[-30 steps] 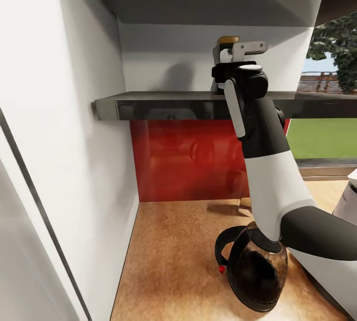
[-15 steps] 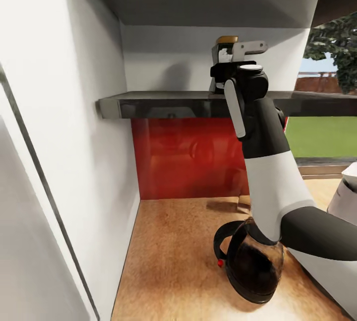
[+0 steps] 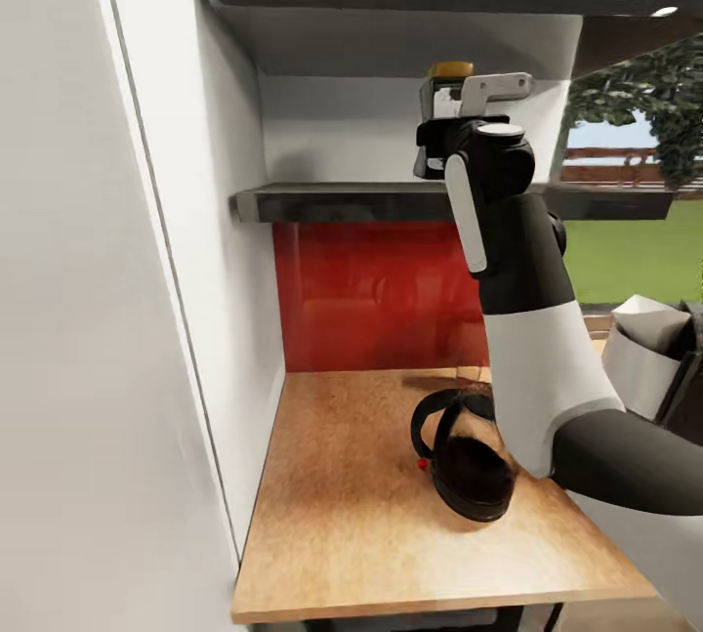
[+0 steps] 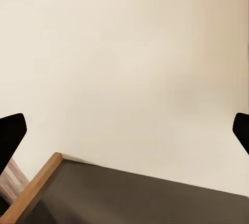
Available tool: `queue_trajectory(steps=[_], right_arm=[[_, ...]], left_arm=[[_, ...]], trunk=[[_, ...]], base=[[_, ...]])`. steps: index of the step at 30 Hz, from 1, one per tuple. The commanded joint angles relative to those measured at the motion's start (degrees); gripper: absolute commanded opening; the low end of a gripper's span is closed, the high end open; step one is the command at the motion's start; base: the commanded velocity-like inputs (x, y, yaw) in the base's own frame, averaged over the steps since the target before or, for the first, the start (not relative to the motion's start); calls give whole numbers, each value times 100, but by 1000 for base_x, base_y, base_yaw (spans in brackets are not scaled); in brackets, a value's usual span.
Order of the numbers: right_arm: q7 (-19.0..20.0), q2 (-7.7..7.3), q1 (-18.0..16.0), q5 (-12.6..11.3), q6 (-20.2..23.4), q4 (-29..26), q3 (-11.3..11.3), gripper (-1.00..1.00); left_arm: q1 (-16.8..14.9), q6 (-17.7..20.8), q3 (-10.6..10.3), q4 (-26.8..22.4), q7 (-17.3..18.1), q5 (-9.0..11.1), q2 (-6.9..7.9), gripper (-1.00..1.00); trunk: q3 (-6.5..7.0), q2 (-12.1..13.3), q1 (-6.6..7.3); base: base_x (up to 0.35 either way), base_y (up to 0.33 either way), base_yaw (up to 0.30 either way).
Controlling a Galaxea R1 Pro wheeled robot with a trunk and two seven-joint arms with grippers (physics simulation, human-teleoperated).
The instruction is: Set up a coffee station on the kitchen countertop: keep the coffee maker on the countertop, move the bottle of coffee from the kitchen shelf to the counter next to the coffee maker, place a paper coffee filter on top of the coffee maker, put the saucer next to the coffee maker with the coffee cup on the saucer, and place the electric kettle next to the coffee maker.
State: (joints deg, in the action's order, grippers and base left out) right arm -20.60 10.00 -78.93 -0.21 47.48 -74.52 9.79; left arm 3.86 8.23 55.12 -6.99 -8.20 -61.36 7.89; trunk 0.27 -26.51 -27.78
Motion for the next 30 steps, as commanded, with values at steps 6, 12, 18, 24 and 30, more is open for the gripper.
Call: queue_trajectory(steps=[6,12,18,24,30], right_arm=[[-32,0,184,-5,27,-18,6,-100],[-32,0,318,-5,32,-18,6,-100],[-32,0,430,-4,33,-18,6,-100],[-32,0,591,3,33,-18,-1,-100],[-32,0,1051,7,33,-14,-3,-100]], left_arm=[[0,12,17,-12,-6,-34,-6,100],[0,12,20,-13,-13,-41,-10,100],[0,8,17,-13,-14,-43,-15,100],[0,-7,17,-13,-14,-44,-15,100],[0,-22,28,-13,-15,-51,-15,100]], trunk=[[54,-3,2],[108,-3,2],[161,-3,2],[215,-3,2],[269,-3,2]], base=[[-337,81,0],[-337,100,0],[-337,103,0],[-337,104,0],[-314,104,0]])
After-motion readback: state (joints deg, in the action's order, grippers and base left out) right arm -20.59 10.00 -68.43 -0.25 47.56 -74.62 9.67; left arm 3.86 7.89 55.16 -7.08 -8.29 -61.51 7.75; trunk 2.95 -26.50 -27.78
